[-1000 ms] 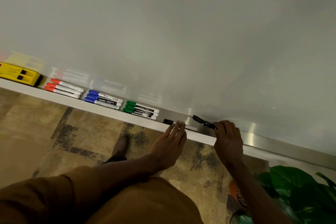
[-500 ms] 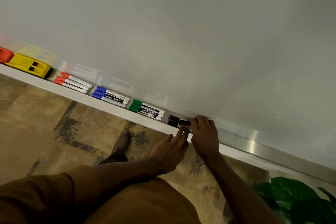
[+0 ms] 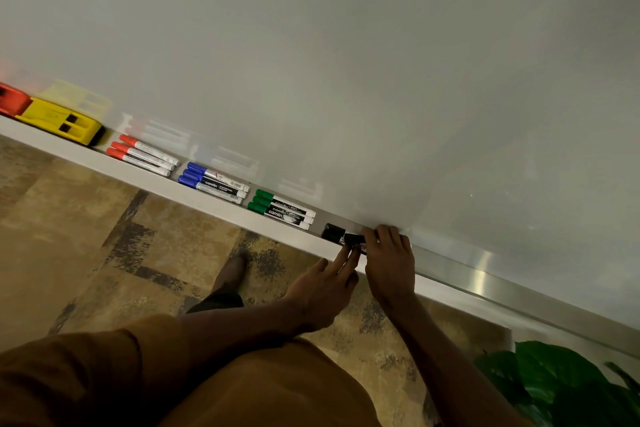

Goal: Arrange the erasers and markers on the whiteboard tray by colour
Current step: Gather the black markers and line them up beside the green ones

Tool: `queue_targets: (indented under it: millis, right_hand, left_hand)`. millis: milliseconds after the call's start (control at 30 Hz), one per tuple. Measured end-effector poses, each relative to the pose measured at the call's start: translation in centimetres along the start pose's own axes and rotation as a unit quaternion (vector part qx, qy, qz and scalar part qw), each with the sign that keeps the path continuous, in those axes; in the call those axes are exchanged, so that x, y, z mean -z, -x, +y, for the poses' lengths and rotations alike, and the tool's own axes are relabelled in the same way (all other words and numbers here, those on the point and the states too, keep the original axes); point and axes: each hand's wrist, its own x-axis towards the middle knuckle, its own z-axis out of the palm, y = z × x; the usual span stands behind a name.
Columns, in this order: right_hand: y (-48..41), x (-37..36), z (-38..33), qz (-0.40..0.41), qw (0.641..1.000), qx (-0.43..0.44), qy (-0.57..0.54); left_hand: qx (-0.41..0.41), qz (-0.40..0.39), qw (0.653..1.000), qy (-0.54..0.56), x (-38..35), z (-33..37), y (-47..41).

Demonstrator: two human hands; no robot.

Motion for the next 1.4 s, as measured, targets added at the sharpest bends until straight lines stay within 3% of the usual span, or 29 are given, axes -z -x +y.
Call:
queue_targets:
  millis: [200, 400, 933, 1400]
  right_hand:
    - [0.3, -0.5, -0.4, 0.149, 0.987, 0.040, -0.041]
    - [-0.4, -1.1, -0.5, 0.190, 0.980, 0.053, -0.018]
    - [-0.8, -2.9, -0.5, 0.147, 0.988, 0.044, -0.010]
    - [-0.7, -3.2, -0.4, 0.136, 0.987, 0.058, -0.059]
  left_hand:
    - [-0.007, 0.013, 1.000, 0.008, -0.4, -0.2, 0.2]
    - [-0.017, 0.048, 0.999, 0.016, -1.1, -0.1, 0.4]
    - [-0.003, 0.011, 1.000, 0.027, -1.2, 0.0, 0.4]
    - [0.003, 0.027, 1.000, 0.001, -0.8, -0.4, 0.8]
